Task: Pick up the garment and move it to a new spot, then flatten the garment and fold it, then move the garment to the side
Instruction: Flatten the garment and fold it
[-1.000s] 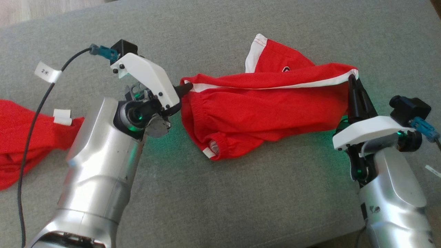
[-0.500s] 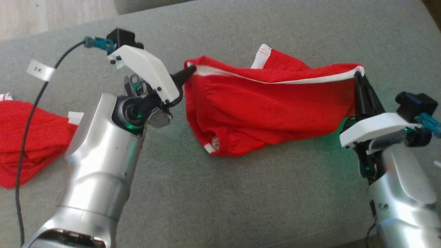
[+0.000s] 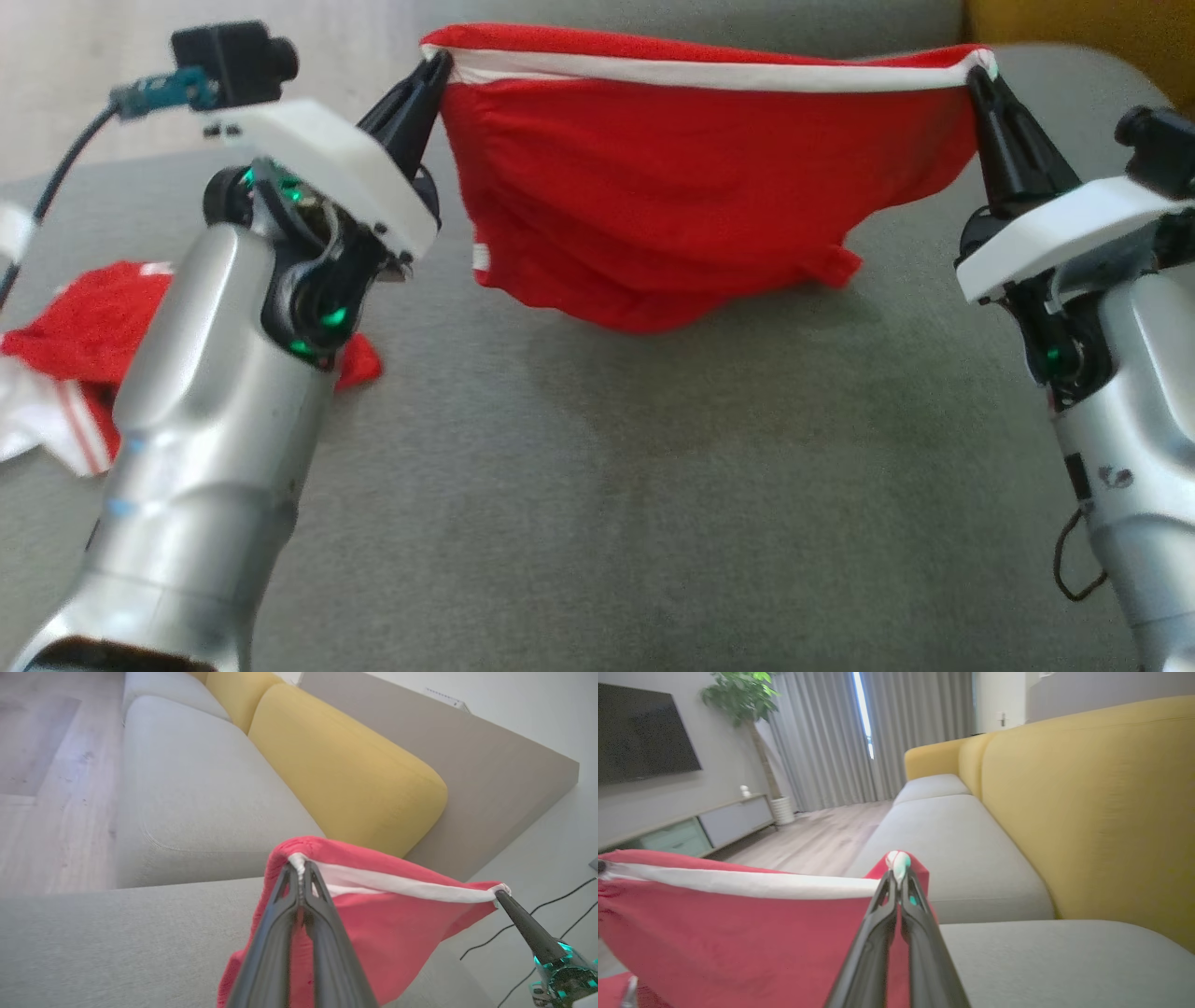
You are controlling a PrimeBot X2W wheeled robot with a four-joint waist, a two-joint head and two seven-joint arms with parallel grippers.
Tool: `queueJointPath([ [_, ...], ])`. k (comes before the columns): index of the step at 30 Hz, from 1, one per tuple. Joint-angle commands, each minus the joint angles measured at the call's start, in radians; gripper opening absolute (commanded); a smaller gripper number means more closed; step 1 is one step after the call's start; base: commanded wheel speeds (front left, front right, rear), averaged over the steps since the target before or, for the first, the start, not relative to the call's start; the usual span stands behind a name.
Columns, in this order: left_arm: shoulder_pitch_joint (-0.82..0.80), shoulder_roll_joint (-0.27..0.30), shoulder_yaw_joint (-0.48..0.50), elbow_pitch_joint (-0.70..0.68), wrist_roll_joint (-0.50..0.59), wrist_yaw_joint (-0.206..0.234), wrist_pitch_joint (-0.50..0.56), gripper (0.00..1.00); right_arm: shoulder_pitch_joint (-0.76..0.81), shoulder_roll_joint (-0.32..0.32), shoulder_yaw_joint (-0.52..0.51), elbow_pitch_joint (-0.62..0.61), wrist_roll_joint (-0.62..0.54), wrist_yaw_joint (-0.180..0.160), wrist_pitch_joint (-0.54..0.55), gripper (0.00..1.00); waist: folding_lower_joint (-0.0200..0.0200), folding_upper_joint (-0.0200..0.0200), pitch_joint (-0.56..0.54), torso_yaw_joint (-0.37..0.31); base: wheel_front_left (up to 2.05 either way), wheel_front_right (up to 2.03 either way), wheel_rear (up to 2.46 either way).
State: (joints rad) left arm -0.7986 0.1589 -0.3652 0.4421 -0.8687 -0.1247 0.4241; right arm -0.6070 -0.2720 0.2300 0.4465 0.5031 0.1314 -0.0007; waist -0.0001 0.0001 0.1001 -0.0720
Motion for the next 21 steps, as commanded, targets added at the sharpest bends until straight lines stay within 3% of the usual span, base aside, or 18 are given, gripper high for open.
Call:
queueJointPath([
  [1,-0.015,0.052,0.018,-0.054,0.020,-0.005,-0.056,0.00,-0.050,-0.025,0.035,-0.043,0.055,-0.001,0.021,0.00,0.0001,-0.0001,-0.055,0.054,0.00,0.00,0.00],
  [7,0.047,0.112,-0.015,-0.104,0.075,-0.006,-0.213,0.00,-0.070,-0.055,0.095,-0.060,0.237,-0.001,0.074,0.00,0.0001,-0.0001,-0.107,0.094,0.00,0.00,0.00],
  [13,0.107,0.155,-0.022,-0.138,0.119,-0.006,-0.332,0.00,-0.065,-0.043,0.082,-0.077,0.401,-0.001,0.102,0.00,0.0001,-0.0001,-0.129,0.102,0.00,0.00,0.00],
  [21,0.202,0.193,-0.018,-0.188,0.175,0.009,-0.457,0.00,-0.017,-0.060,0.113,-0.144,0.410,-0.001,0.103,0.00,0.0001,-0.0001,-0.158,0.080,0.00,0.00,0.00],
])
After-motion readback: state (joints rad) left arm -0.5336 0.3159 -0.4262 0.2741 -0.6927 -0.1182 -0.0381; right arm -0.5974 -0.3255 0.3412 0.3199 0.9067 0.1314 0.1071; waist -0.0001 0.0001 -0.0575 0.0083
